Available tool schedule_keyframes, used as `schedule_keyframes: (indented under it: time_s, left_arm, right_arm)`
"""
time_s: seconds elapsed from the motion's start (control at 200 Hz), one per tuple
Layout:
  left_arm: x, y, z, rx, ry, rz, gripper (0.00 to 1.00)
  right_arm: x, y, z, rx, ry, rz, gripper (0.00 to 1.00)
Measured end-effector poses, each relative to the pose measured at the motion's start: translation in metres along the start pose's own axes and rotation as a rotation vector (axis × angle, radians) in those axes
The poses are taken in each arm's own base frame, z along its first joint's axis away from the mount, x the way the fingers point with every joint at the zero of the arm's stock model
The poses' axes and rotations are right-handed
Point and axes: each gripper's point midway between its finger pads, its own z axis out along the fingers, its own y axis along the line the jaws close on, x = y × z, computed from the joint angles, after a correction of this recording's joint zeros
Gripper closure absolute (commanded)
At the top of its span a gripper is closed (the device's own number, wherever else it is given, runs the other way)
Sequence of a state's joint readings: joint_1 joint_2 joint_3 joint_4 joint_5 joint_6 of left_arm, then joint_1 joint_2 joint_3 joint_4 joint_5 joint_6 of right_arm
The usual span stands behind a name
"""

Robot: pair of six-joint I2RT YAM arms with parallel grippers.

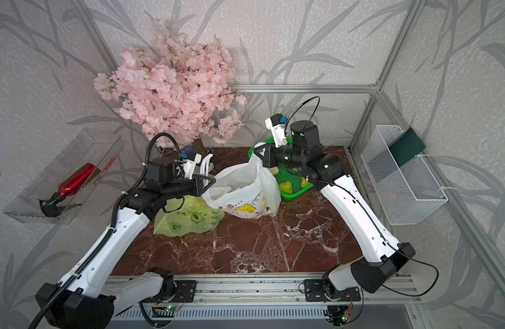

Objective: Place the pears into plastic bags & tie knots
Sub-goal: Place the plastic bag at the center of the board, then tie the plastic bag at the center of the board.

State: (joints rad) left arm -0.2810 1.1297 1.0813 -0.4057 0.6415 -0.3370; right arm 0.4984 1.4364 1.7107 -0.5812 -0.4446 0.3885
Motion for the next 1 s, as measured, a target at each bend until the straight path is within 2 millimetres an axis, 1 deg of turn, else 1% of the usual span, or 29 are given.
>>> schedule_keyframes:
  time_s: [0.055, 0.115, 0.145, 0.21, 0.275, 0.3, 0.355, 0.405, 0.45, 0.52, 0.64, 0.72, 0.765, 0.855, 1.0]
  left_arm:
    - [0.005, -0.006, 0.011, 0.044, 0.013, -0.006, 1.0]
    - [0.013, -0.005, 0.025, 0.071, 0.043, -0.017, 1.0]
    - [0.017, -0.002, 0.032, 0.074, 0.062, -0.025, 1.0]
    - [0.025, 0.009, 0.044, 0.063, 0.097, -0.038, 1.0]
    - [0.029, 0.017, 0.05, 0.055, 0.117, -0.031, 1.0]
    - [0.029, 0.018, 0.051, 0.056, 0.119, -0.022, 1.0]
    - [0.026, 0.018, 0.05, 0.063, 0.109, 0.0, 1.0]
    - [0.02, 0.014, 0.048, 0.082, 0.088, 0.027, 1.0]
    - [0.012, 0.009, 0.047, 0.101, 0.067, 0.049, 1.0]
    - [0.002, 0.0, 0.045, 0.138, 0.039, 0.08, 1.0]
    - [-0.008, -0.013, 0.043, 0.203, 0.006, 0.119, 1.0]
    - [-0.012, -0.018, 0.044, 0.239, -0.009, 0.138, 1.0]
    - [-0.014, -0.021, 0.044, 0.26, -0.019, 0.144, 1.0]
    - [-0.019, -0.028, 0.043, 0.296, -0.039, 0.166, 1.0]
    - [-0.02, -0.04, 0.043, 0.346, -0.055, 0.206, 1.0]
  right_arm:
    - [0.013, -0.019, 0.004, 0.044, 0.025, 0.03, 1.0]
    - [0.028, -0.045, 0.011, 0.116, 0.057, 0.061, 1.0]
    - [0.036, -0.058, 0.014, 0.156, 0.076, 0.075, 1.0]
    - [0.054, -0.086, 0.021, 0.242, 0.125, 0.097, 0.94]
    - [0.066, -0.105, 0.024, 0.314, 0.165, 0.106, 0.85]
    - [0.069, -0.109, 0.023, 0.338, 0.175, 0.105, 0.79]
    - [0.072, -0.115, 0.018, 0.38, 0.186, 0.079, 0.62]
    - [0.071, -0.114, 0.01, 0.423, 0.19, 0.052, 0.53]
    - [0.067, -0.11, 0.002, 0.466, 0.188, 0.005, 0.48]
    - [0.057, -0.095, -0.01, 0.516, 0.167, -0.077, 0.43]
    - [0.046, -0.052, -0.027, 0.538, 0.121, -0.22, 0.38]
    - [0.043, -0.022, -0.028, 0.486, 0.102, -0.276, 0.34]
    - [0.042, -0.008, -0.024, 0.443, 0.1, -0.289, 0.33]
    - [0.04, 0.01, -0.009, 0.355, 0.094, -0.278, 0.31]
    - [0.042, 0.035, 0.03, 0.18, 0.095, -0.19, 0.3]
